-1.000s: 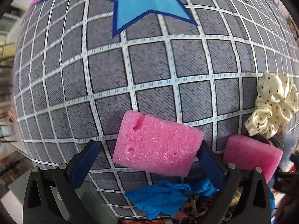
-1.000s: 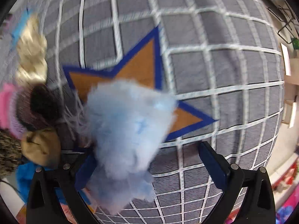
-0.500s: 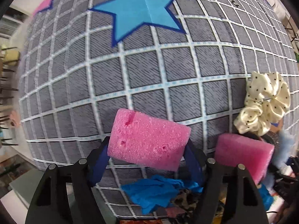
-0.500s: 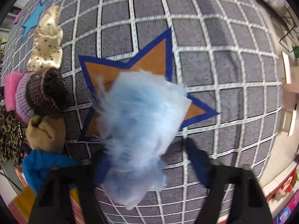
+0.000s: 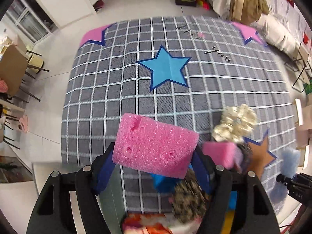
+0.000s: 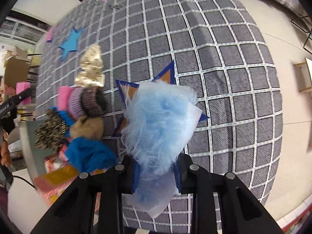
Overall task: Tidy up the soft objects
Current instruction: 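Grasp the pink sponge with the left tool while the right tool grasps the blue plush, then carry the pink sponge and blue plush over the white box with both tools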
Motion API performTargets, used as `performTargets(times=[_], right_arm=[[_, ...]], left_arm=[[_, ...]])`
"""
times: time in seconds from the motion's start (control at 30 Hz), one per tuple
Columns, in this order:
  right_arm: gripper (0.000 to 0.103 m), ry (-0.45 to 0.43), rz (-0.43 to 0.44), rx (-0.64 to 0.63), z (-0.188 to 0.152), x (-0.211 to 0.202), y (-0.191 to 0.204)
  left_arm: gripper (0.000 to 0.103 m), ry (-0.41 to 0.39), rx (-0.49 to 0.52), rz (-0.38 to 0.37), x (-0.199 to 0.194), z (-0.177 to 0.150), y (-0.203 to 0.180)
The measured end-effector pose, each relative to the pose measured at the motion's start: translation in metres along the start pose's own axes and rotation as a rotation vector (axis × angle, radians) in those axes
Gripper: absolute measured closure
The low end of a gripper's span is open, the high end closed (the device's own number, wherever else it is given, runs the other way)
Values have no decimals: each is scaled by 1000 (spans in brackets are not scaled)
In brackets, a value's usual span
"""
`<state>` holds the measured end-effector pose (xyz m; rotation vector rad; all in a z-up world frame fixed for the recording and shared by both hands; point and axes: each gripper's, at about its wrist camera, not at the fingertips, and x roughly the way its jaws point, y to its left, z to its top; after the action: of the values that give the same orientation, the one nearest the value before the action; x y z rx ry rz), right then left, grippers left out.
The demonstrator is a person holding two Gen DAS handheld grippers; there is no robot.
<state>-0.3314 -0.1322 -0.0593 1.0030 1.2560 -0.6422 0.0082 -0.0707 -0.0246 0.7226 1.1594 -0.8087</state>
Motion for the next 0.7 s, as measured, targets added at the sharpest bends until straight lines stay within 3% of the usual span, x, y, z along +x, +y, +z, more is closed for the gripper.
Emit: performTargets(times=[0.07,0.3,0.4,0.7], right_arm=[[73,-3,20,-28,15,-18,-4],[73,2,103,-158,3,-43,14],[73,9,95,-210,1,-46,28],[73,-108,90,-198,-20,-73,83]], left_arm=[[27,-12,-22,-11,-21,-20,-6],[27,6,-60,-38,-74,-96,-24],[27,13,-63,-70,-89,-123,-31],[27,-54,46,-110,-114,-159,-18]])
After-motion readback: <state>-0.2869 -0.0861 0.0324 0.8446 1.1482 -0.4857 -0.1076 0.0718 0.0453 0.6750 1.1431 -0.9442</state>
